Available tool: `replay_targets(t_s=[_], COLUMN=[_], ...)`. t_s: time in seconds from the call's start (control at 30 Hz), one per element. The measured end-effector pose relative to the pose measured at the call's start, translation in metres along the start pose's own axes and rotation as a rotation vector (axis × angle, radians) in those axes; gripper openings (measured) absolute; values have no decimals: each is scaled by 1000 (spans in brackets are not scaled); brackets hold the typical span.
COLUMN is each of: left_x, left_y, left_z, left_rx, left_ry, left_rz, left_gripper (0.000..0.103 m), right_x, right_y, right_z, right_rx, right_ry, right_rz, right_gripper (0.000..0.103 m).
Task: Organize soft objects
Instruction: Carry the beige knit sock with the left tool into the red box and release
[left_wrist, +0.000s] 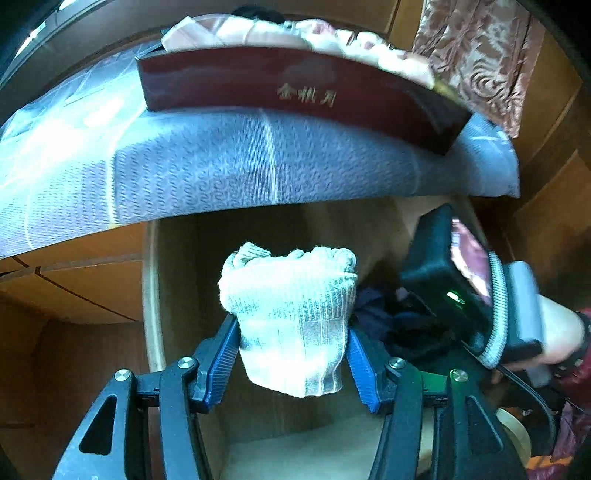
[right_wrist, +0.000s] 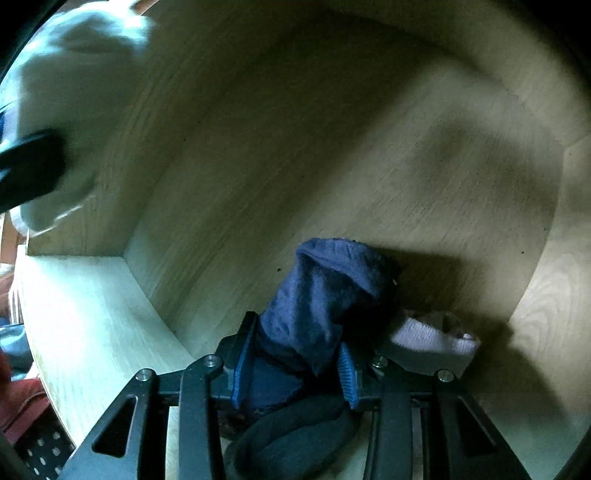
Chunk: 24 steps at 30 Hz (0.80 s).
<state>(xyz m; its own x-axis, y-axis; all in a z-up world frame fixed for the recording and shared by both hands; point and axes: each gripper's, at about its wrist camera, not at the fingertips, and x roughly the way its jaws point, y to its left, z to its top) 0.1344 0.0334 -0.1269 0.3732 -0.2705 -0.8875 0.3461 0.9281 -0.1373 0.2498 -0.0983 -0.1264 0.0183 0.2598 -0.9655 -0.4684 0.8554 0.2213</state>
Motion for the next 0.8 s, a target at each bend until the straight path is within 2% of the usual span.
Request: replay_targets(t_s=[0.17, 0.33, 0.5, 0.63, 0.8], left_x=[-35, -78, -92, -96, -107], left_y=[6, 8, 6, 4, -4], left_z=[14, 46, 77, 103, 141], left_rx=[9, 41, 68, 75, 111], left_ry=[-57, -137, -190, -204, -241], left_rz=[-26, -25, -3, -18, 15], left_gripper=[57, 57, 57, 57, 57], right_x=[-1, -8, -19, -21, -29], right_y=[2, -9, -17, -22, -27], right_z=[-11, -17, -20, -19, -15], right_rx=[-14, -9, -1, 1, 2], right_ry=[-10, -26, -37, -40, -47], right_rz=[2, 41, 63, 71, 87], right_gripper=[40, 40, 40, 40, 40])
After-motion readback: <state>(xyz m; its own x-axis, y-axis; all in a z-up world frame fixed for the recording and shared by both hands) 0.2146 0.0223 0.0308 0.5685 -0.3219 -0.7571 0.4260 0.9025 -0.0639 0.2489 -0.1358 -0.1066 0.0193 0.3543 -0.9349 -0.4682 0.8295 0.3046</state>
